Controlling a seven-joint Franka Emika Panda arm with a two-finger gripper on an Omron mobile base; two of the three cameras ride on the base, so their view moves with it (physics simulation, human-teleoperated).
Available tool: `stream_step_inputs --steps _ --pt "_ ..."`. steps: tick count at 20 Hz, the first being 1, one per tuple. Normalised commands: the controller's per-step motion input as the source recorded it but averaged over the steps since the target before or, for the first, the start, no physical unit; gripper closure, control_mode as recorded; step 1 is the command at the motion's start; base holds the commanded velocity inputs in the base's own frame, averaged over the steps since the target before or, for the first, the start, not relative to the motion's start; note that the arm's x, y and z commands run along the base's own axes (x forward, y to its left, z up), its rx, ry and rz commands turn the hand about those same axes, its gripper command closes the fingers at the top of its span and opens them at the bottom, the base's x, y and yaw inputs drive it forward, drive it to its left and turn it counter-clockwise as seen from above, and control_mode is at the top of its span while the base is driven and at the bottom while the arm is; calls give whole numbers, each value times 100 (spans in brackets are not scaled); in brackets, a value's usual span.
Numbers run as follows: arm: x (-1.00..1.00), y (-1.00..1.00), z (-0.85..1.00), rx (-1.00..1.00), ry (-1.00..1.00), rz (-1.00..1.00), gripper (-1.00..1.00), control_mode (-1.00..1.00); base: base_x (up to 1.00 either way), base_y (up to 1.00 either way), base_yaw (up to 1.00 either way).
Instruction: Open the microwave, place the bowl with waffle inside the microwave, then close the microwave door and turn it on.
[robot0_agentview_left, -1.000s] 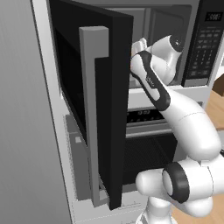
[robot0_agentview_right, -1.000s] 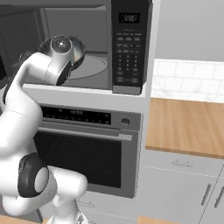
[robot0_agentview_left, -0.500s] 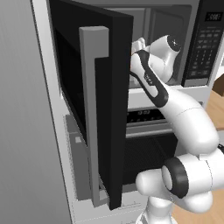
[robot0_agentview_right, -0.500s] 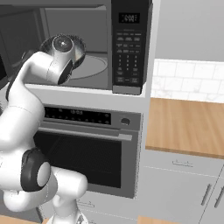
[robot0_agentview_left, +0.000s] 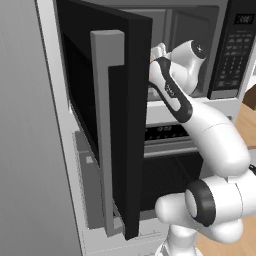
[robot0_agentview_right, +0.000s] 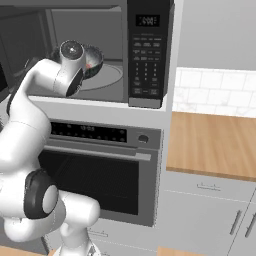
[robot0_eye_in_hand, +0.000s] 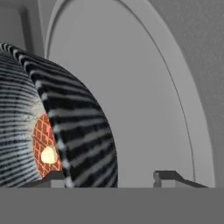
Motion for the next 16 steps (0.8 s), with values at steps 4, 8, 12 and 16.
stream_step_inputs --steps 4,8,12,16 --pt "-73 -34 30 -4 -14 5 -100 -100 0 0 0" --pt "-100 -11 23 -15 -11 5 -100 -100 0 0 0" --pt "-100 -3 -5 -21 -7 9 -100 -100 0 0 0" --pt "-100 -3 -9 -22 -12 10 -100 -100 0 0 0"
